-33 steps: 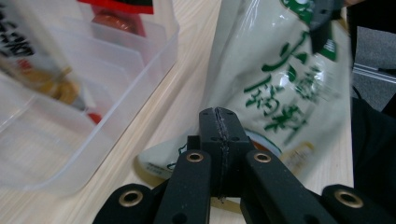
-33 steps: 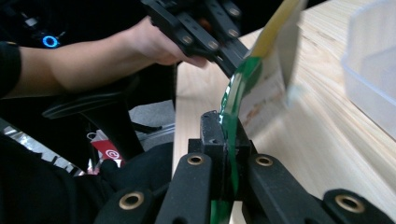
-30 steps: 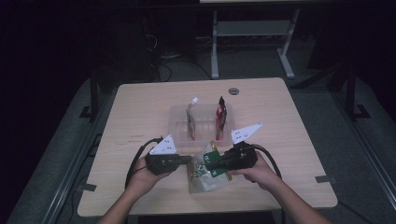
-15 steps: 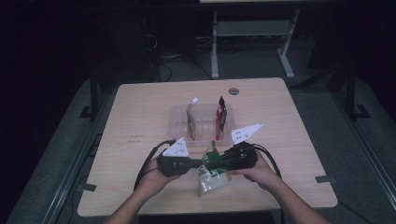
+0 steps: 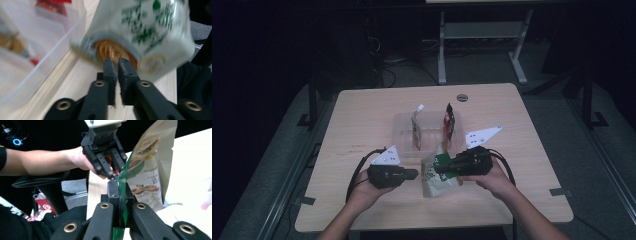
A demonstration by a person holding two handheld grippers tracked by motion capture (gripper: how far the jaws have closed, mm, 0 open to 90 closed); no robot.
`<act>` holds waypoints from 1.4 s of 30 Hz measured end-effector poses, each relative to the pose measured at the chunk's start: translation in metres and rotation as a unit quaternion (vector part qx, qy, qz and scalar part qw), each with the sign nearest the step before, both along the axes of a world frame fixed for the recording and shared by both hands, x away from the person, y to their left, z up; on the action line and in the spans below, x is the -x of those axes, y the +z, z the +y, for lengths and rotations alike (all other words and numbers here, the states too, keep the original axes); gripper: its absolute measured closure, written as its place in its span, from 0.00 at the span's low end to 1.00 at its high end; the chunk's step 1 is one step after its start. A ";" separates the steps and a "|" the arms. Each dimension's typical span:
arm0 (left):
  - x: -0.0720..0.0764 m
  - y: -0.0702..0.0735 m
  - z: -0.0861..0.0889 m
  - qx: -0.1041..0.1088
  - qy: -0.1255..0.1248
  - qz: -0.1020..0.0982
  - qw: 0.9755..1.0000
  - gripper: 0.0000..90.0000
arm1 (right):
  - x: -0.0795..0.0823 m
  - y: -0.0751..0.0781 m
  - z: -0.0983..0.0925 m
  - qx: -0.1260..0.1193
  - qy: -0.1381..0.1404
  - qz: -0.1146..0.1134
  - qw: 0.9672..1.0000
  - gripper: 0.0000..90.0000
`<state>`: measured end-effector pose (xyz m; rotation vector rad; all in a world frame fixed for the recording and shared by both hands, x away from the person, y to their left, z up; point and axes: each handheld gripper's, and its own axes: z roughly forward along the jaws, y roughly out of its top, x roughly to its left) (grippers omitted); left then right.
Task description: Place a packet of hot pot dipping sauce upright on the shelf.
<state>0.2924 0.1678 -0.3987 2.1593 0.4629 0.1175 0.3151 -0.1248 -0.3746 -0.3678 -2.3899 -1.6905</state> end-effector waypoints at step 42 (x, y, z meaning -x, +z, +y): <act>0.007 -0.039 0.025 -0.072 0.001 0.040 0.997 0.23 | -0.079 0.047 -0.013 -0.006 -0.082 -0.045 0.996 1.00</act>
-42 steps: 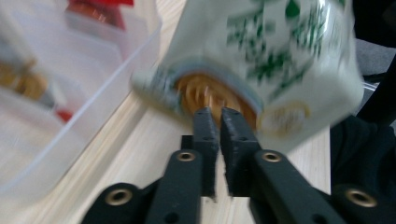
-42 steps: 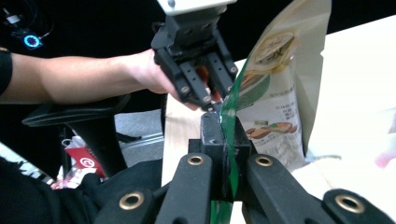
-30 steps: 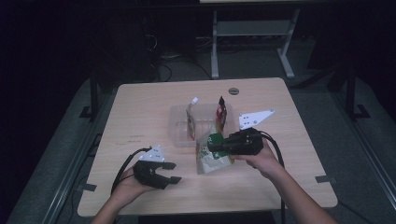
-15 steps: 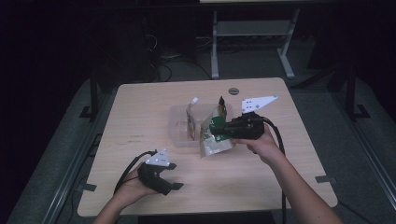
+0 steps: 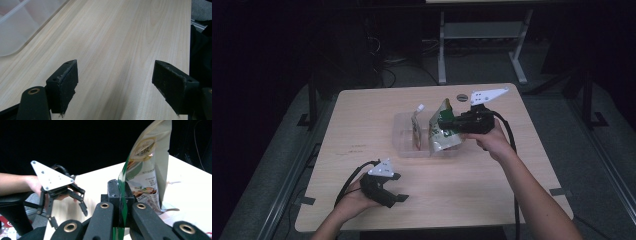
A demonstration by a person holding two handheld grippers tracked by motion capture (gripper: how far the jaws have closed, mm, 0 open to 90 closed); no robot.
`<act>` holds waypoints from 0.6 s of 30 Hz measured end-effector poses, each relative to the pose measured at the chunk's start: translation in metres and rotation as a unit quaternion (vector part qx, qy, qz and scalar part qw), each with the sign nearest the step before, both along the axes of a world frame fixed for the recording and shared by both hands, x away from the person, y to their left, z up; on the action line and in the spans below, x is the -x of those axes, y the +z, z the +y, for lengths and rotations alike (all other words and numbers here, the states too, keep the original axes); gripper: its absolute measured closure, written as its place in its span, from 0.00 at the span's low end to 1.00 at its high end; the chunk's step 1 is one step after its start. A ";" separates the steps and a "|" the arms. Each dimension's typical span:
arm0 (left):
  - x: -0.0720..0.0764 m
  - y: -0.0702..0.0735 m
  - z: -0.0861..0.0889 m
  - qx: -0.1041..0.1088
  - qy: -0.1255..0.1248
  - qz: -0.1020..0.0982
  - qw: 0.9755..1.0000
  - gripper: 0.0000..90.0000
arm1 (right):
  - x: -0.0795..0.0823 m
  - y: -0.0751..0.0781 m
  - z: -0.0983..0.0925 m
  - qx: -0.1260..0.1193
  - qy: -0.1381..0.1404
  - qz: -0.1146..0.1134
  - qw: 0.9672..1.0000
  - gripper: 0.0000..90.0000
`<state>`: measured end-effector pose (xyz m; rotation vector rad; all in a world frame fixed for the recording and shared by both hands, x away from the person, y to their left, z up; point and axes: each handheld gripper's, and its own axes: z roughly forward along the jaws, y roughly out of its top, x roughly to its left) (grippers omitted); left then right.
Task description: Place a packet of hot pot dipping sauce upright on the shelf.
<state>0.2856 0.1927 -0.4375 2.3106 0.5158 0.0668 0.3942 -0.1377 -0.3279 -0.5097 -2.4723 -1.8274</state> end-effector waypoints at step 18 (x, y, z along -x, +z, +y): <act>0.000 -0.002 -0.001 -0.002 -0.001 0.004 1.000 0.23 | -0.028 -0.013 0.003 -0.002 -0.023 0.021 1.000 1.00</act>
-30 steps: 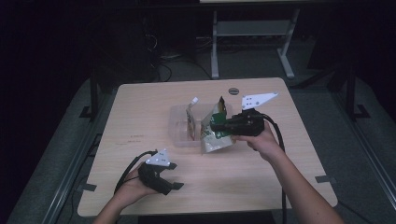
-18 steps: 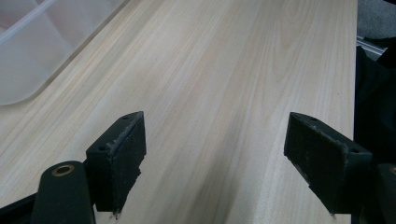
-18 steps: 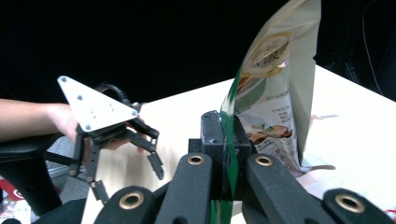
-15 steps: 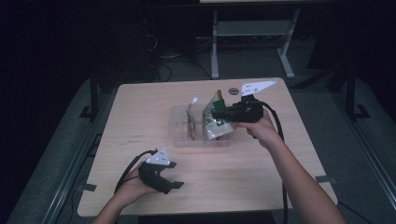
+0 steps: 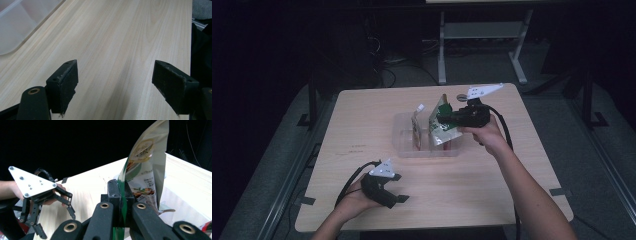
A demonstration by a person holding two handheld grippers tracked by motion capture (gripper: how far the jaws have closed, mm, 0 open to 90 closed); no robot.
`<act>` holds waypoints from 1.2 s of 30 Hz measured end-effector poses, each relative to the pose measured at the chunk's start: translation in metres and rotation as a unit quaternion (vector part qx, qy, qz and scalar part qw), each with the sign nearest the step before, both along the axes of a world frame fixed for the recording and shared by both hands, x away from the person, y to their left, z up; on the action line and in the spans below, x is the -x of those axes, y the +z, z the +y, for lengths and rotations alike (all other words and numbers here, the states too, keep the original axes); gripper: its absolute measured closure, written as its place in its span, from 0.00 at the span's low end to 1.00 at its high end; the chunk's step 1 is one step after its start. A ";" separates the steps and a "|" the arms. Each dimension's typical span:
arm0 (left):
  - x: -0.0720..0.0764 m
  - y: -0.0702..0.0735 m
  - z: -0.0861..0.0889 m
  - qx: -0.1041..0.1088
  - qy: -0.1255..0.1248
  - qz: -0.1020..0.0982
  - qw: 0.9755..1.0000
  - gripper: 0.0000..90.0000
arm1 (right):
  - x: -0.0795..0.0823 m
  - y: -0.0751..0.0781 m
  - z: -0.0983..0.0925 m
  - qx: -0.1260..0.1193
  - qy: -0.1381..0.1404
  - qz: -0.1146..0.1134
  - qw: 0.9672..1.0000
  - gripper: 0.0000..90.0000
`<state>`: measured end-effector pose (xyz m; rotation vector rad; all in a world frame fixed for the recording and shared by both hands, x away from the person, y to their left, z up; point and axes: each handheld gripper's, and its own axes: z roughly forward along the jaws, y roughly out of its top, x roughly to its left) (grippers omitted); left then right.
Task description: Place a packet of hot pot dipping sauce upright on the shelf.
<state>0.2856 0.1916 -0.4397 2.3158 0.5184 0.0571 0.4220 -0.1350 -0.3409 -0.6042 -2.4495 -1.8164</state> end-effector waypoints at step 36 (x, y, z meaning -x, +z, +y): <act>-0.001 -0.002 0.001 -0.002 -0.007 0.005 1.000 0.23 | -0.016 -0.025 0.009 0.039 -0.044 0.013 0.998 0.91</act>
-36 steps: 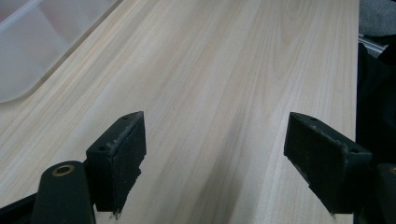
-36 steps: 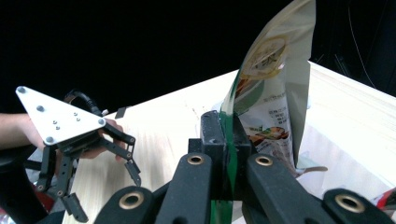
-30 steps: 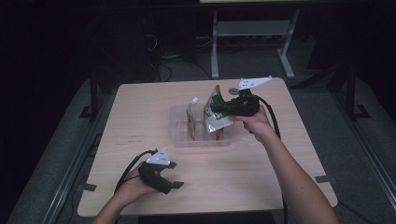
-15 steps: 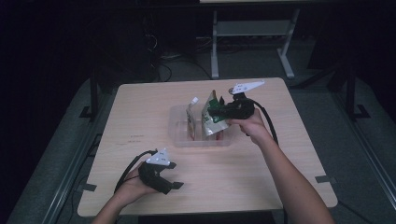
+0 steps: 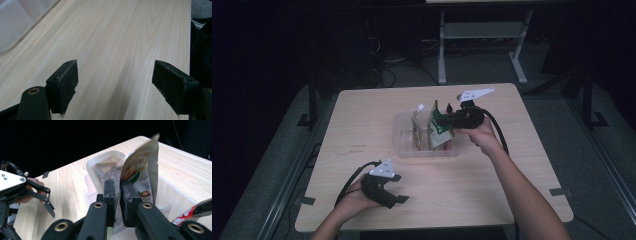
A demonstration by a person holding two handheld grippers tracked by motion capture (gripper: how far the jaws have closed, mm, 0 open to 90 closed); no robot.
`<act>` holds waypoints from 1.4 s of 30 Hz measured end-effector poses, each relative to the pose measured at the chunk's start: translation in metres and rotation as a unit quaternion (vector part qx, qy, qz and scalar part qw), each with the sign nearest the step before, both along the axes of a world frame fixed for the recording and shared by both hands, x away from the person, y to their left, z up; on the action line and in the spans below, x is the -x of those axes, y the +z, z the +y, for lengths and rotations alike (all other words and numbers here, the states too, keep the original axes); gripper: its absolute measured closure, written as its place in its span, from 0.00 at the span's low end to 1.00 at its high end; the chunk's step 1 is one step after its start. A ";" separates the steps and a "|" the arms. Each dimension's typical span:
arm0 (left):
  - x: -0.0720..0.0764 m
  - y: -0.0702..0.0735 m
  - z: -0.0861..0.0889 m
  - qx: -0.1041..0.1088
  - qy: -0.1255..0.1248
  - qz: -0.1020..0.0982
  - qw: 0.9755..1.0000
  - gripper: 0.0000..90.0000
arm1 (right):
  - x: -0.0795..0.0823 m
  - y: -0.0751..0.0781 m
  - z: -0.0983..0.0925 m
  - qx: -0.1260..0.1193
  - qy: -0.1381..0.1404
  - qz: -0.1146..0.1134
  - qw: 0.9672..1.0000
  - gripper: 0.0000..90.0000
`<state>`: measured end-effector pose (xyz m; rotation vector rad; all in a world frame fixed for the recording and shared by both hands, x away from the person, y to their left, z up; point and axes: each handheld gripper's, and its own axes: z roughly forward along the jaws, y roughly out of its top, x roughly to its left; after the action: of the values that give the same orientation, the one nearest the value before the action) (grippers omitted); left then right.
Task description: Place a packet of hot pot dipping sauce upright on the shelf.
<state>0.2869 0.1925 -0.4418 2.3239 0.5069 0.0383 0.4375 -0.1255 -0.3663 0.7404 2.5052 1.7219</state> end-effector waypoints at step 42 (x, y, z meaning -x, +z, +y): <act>0.000 -0.001 -0.002 0.001 0.004 -0.002 1.000 0.22 | 0.095 -0.011 -0.018 0.084 0.014 -0.045 0.995 0.31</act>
<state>0.2865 0.1904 -0.4426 2.3190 0.5129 0.0460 0.3425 -0.1437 -0.3777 0.6051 2.5695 1.4932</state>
